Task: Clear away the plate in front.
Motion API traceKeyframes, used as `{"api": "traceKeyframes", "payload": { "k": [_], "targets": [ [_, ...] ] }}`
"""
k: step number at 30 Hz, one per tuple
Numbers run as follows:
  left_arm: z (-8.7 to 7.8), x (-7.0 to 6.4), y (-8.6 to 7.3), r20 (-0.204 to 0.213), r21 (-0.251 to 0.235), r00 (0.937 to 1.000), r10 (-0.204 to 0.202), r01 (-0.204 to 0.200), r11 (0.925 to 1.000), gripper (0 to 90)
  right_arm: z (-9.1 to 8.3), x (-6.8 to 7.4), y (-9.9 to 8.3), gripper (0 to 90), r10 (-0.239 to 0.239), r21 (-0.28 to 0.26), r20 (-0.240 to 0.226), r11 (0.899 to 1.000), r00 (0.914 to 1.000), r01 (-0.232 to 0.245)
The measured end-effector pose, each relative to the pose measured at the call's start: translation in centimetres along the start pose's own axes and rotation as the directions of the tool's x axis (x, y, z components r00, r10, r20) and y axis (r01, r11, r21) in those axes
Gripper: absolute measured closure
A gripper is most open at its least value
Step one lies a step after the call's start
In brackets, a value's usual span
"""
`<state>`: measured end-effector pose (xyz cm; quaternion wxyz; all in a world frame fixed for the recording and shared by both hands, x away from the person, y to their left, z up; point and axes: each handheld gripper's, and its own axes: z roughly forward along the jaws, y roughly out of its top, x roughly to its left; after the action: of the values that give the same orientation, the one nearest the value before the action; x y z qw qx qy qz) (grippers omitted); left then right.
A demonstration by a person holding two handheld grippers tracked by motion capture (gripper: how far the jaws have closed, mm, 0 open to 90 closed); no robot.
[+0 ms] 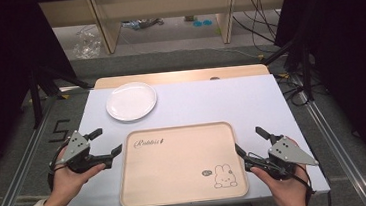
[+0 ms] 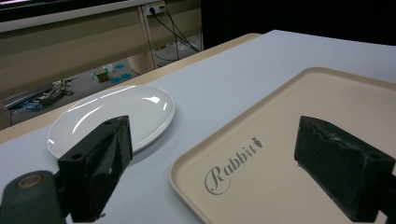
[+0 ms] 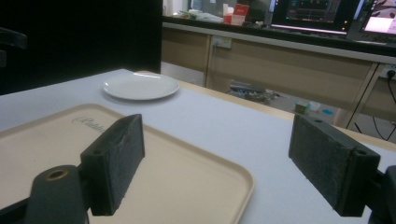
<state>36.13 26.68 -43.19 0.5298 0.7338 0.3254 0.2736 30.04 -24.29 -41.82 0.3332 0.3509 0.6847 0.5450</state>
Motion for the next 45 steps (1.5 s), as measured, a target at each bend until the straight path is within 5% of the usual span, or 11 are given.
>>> {"api": "traceKeyframes", "payload": {
  "k": [8,10,16,28,31,34,35,37,38,41,45],
  "targets": [
    [0.2,-0.1,0.1,0.007,0.008,0.9996,0.027,-0.027,0.9996,12.8,0.1,0.1,0.0,19.4,0.000,-0.001,0.003,1.000,1.0000,0.000],
    [0.6,0.0,0.4,-0.006,0.040,0.9958,0.092,-0.092,0.9950,13.6,0.2,0.1,-0.1,19.3,0.005,-0.003,-0.005,1.000,1.0000,-0.005],
    [1.4,0.4,0.6,0.000,0.103,0.9909,0.135,-0.134,0.9856,15.0,0.1,0.1,-0.1,19.4,-0.001,0.007,0.008,1.000,1.0000,0.001],
    [4.2,1.4,1.0,-0.011,0.244,0.9699,0.243,-0.233,0.9412,15.4,0.4,0.1,-0.2,19.4,0.014,0.000,-0.006,1.000,0.9999,-0.014],
    [5.1,2.0,1.2,-0.002,0.302,0.9558,0.294,-0.280,0.9113,15.5,0.4,0.0,-0.2,19.4,0.016,-0.001,-0.006,1.000,0.9999,-0.016],
    [5.6,2.2,1.3,-0.002,0.321,0.9504,0.311,-0.294,0.9002,15.7,0.3,0.0,-0.2,19.4,0.008,0.011,0.003,1.000,1.0000,-0.008],
    [5.7,2.4,1.6,0.012,0.357,0.9377,0.347,-0.328,0.8744,16.0,0.3,0.0,-0.2,19.4,0.011,0.018,-0.001,1.000,0.9999,-0.011],
    [6.8,2.5,1.7,-0.012,0.360,0.9356,0.353,-0.325,0.8743,16.1,0.3,0.0,-0.2,19.4,0.011,0.018,0.000,1.000,0.9999,-0.011],
    [7.0,2.7,1.9,-0.002,0.381,0.9276,0.374,-0.345,0.8579,16.3,0.3,0.0,-0.2,19.4,0.011,0.017,0.000,1.000,0.9999,-0.011],
    [7.8,2.9,1.9,0.000,0.390,0.9253,0.379,-0.349,0.8519,17.8,0.3,0.0,-0.2,19.4,0.011,0.017,0.003,1.000,0.9999,-0.011],
    [9.1,3.0,1.9,-0.009,0.402,0.9085,0.418,-0.379,0.8333,18.3,0.3,-0.1,-0.2,19.4,0.012,0.018,0.000,1.000,0.9999,-0.012]
  ]
}}
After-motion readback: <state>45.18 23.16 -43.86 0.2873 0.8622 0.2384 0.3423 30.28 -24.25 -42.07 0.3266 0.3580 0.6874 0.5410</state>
